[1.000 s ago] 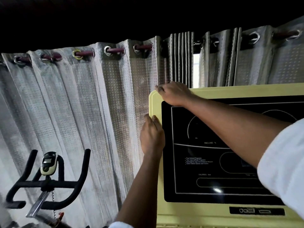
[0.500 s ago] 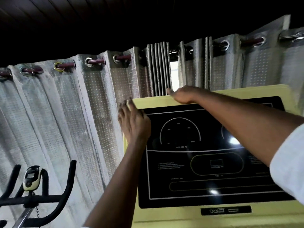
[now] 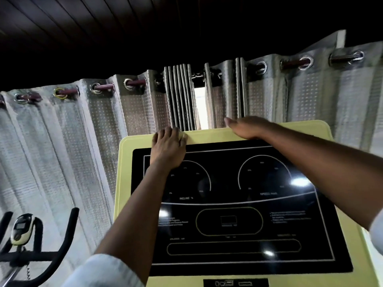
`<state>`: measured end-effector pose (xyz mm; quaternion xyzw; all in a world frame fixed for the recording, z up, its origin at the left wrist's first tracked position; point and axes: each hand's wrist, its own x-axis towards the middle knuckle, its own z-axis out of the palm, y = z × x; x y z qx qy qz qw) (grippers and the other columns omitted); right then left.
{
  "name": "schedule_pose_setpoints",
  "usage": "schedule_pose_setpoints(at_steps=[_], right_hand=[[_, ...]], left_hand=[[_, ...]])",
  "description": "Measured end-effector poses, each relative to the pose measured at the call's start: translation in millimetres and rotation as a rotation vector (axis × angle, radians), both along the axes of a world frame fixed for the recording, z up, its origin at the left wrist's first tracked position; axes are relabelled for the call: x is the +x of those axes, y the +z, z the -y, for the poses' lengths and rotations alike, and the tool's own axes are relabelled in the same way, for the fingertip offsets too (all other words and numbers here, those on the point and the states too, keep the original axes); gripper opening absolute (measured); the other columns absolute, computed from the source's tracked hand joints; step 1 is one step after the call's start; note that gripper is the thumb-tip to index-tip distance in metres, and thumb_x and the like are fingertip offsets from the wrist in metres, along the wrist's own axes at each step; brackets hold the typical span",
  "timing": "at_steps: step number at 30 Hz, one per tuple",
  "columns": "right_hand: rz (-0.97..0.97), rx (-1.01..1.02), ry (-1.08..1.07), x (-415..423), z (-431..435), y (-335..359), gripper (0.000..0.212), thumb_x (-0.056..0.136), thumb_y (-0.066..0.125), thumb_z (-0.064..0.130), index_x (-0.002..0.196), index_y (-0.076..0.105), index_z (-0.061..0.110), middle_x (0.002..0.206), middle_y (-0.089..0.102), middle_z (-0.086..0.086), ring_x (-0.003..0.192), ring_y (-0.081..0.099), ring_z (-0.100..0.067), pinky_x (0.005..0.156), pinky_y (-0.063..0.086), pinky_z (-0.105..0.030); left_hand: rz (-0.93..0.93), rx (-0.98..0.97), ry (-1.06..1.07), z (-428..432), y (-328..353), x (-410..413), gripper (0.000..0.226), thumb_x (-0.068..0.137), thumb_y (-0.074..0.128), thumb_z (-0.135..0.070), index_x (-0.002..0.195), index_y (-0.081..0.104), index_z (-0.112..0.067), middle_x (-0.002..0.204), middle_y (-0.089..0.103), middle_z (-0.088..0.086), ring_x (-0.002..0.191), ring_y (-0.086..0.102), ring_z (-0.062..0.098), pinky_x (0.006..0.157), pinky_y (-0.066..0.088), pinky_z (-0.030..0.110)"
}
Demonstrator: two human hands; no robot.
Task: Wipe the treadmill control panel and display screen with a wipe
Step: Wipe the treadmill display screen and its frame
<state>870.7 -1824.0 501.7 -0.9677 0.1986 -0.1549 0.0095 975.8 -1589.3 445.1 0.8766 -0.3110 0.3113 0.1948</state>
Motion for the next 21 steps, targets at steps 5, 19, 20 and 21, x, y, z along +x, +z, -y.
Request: schedule_pose_setpoints(at_steps=[5, 19, 20, 21], right_hand=[[-0.003, 0.023, -0.035, -27.3, 39.2, 2.1, 0.074, 0.101, 0.008, 0.061, 0.154, 0.030, 0.015, 0.158, 0.030, -0.022, 0.145, 0.033, -0.035, 0.116, 0.029, -0.043], [0.464, 0.267, -0.411, -95.1, 139.7, -27.1, 0.065, 0.103, 0.025, 0.052, 0.134, 0.054, 0.002, 0.132, 0.054, -0.033, 0.123, 0.053, -0.046, 0.103, 0.043, -0.047], [0.530, 0.389, -0.395, -100.3, 146.2, -32.5, 0.063, 0.104, 0.025, 0.048, 0.137, 0.051, 0.002, 0.134, 0.053, -0.034, 0.125, 0.051, -0.046, 0.106, 0.042, -0.047], [0.564, 0.528, -0.388, -106.1, 151.5, -41.0, 0.067, 0.104, 0.023, 0.051, 0.139, 0.050, 0.001, 0.136, 0.051, -0.035, 0.127, 0.050, -0.046, 0.108, 0.040, -0.046]], left_hand=[[-0.058, 0.047, 0.123, 12.6, 9.1, -12.1, 0.051, 0.101, 0.031, -0.047, 0.138, 0.043, -0.013, 0.146, 0.042, 0.012, 0.139, 0.032, 0.032, 0.118, 0.018, 0.050], [-0.099, 0.239, -0.135, 143.0, 17.9, -86.5, 0.062, 0.101, 0.029, -0.056, 0.151, 0.029, -0.020, 0.157, 0.028, 0.009, 0.146, 0.021, 0.030, 0.119, 0.002, 0.059], [-0.079, 0.228, -0.121, 144.3, 14.5, -87.1, 0.064, 0.100, 0.029, -0.057, 0.151, 0.028, -0.020, 0.156, 0.028, 0.009, 0.146, 0.020, 0.030, 0.119, 0.001, 0.060], [-0.070, 0.218, -0.114, 146.9, 12.2, -88.5, 0.066, 0.099, 0.029, -0.059, 0.152, 0.027, -0.019, 0.156, 0.028, 0.008, 0.146, 0.020, 0.030, 0.118, -0.001, 0.060]])
